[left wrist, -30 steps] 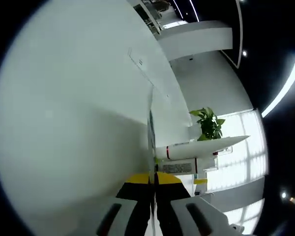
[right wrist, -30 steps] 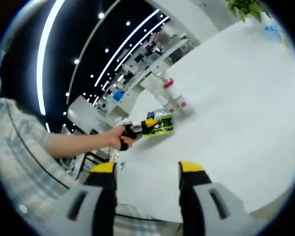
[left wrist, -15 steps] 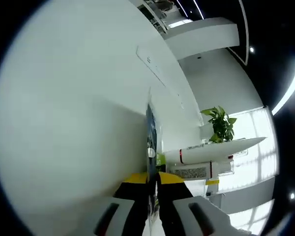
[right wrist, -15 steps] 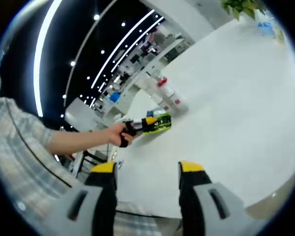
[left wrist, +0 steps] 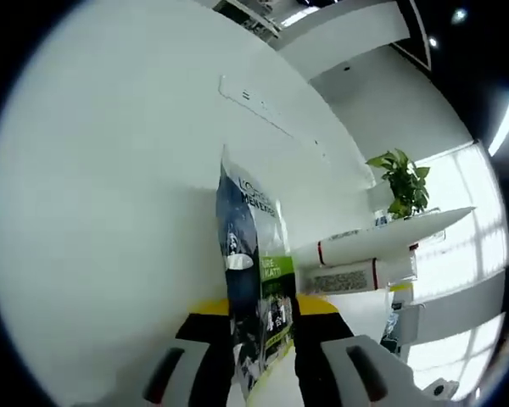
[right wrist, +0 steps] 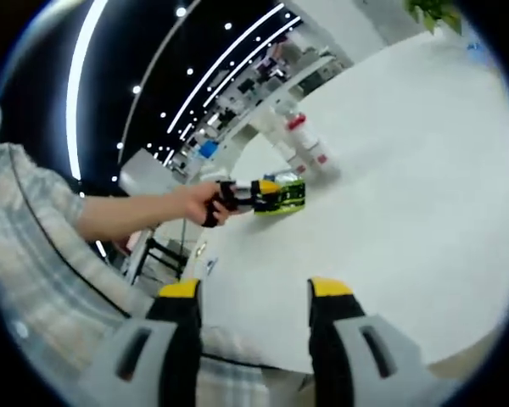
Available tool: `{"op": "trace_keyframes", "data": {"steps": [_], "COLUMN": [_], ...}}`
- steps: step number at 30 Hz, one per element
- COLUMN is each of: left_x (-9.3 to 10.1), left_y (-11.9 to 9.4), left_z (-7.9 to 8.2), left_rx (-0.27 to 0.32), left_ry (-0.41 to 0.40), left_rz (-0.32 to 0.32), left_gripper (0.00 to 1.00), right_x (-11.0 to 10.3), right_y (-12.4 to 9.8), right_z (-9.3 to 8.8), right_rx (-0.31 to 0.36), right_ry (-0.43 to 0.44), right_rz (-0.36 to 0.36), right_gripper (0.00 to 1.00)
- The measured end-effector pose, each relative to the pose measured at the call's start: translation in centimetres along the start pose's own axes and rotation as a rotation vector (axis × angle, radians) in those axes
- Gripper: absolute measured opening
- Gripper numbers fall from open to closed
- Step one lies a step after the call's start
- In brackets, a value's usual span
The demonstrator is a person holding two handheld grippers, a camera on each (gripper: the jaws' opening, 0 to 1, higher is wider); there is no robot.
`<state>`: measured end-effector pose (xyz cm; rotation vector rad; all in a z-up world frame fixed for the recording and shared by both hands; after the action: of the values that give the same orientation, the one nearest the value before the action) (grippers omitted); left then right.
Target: Arrange the skincare products in the storage area until every visible bottle or jar stands upright without overlapping.
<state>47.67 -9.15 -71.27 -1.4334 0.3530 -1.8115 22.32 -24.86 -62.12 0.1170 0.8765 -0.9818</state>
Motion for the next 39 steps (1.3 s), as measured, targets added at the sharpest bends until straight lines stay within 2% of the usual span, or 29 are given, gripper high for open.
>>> {"op": "trace_keyframes", "data": {"steps": [2, 7, 14, 22, 24, 27, 29, 31, 32, 33, 34, 35, 38, 39], "left_x": [0.0, -0.4, -1.3, -2.0, -2.2, -1.9, -1.7, -1.2, -0.7, -0.4, -0.3, -0.2, 0.2, -0.1], "left_y": [-0.1, -0.6, -1.4, -1.5, -1.8, -2.4, -2.9, -3.7, -4.2, -4.9, -5.3, -6.3, -8.6, -9.2], "left_z": [0.2, 0.2, 0.4, 1.0, 0.9, 0.4, 0.5, 0.4, 0.6, 1.0, 1.1, 1.3, 1.6, 1.5], "left_rx": [-0.007, -0.027, -0.026, 0.01, 0.018, 0.01, 0.025, 0.056, 0.104, 0.165, 0.182, 0.213, 0.306, 0.316], "left_ry": [0.004, 0.074, 0.136, 0.175, 0.226, 0.321, 0.373, 0.405, 0.408, 0.412, 0.414, 0.441, 0.569, 0.586], "left_rz": [0.023, 0.074, 0.113, 0.161, 0.178, 0.153, 0.137, 0.104, 0.06, 0.032, 0.024, 0.011, -0.045, -0.036], "left_gripper": [0.34, 0.42, 0.44, 0.45, 0.46, 0.5, 0.53, 0.57, 0.58, 0.57, 0.53, 0.48, 0.2, 0.19], "right_x": [-0.1, -0.1, -0.1, 0.2, 0.2, 0.1, -0.1, -0.4, -0.8, -0.9, -1.3, -1.5, -2.1, -2.5], "right_y": [0.1, 0.1, -0.3, -0.9, -0.8, -0.3, 0.1, 0.7, 1.4, 1.8, 2.4, 2.8, 4.1, 4.7], "right_z": [0.0, -0.1, -0.2, -0.2, -0.2, -0.4, -0.4, -0.4, -0.3, -0.4, -0.3, -0.3, -0.2, -0.2], "right_rx": [0.002, 0.001, 0.006, 0.013, 0.014, 0.008, -0.001, -0.01, -0.02, -0.028, -0.039, -0.045, -0.067, -0.077], "right_ry": [-0.003, -0.007, -0.007, -0.004, -0.005, -0.002, -0.007, -0.007, -0.009, -0.012, -0.017, -0.024, -0.045, -0.053], "right_rz": [0.013, 0.025, 0.031, 0.022, 0.023, 0.03, 0.039, 0.054, 0.074, 0.084, 0.1, 0.111, 0.144, 0.163], "right_gripper": [0.48, 0.48, 0.48, 0.48, 0.48, 0.48, 0.48, 0.48, 0.48, 0.48, 0.47, 0.47, 0.47, 0.47]}}
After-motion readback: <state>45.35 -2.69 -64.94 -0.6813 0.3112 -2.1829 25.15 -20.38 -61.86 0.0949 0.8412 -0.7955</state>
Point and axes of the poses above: the point that each gripper's makers call its tool centre point, and the gripper's own axes: y roughly forward along the fingers, x roughly to its right, z roughly out of its top, the point moved 3 cm from there along -y, roughly backward along the fingers, and after that the axes turned 9 degrees about x, right-handed, at the moved point
